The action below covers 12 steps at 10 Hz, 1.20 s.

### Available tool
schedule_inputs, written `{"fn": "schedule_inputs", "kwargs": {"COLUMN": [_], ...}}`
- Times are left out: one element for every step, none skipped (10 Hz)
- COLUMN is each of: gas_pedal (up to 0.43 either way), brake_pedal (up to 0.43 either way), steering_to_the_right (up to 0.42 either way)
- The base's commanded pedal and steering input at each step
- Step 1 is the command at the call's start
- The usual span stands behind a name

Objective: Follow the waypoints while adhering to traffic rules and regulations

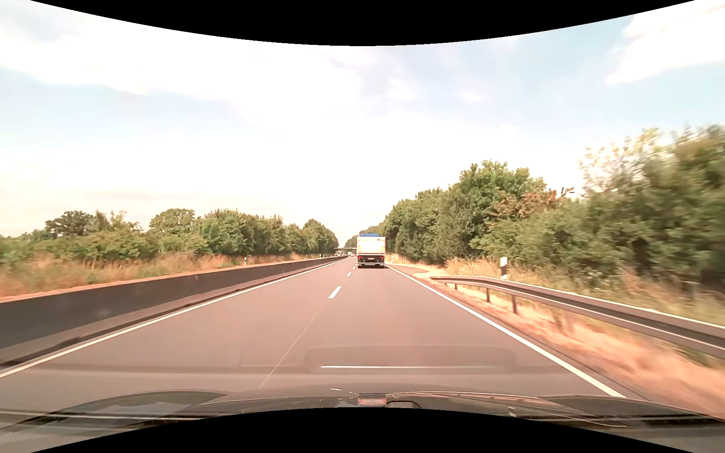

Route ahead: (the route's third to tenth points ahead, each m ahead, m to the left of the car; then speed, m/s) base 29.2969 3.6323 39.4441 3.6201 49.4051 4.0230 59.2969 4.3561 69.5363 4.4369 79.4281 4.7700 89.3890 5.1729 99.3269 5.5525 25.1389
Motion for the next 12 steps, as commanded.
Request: {"fn": "schedule_inputs", "kwargs": {"gas_pedal": [0.087,0.087,0.087,0.087,0.087,0.087,0.087,0.087,0.087,0.087,0.087,0.087], "brake_pedal": [0.0,0.0,0.0,0.0,0.0,0.0,0.0,0.0,0.0,0.0,0.0,0.0], "steering_to_the_right": [-0.006,-0.006,-0.006,-0.005,-0.004,-0.004,-0.004,-0.004,-0.004,-0.003,-0.002,-0.001]}}
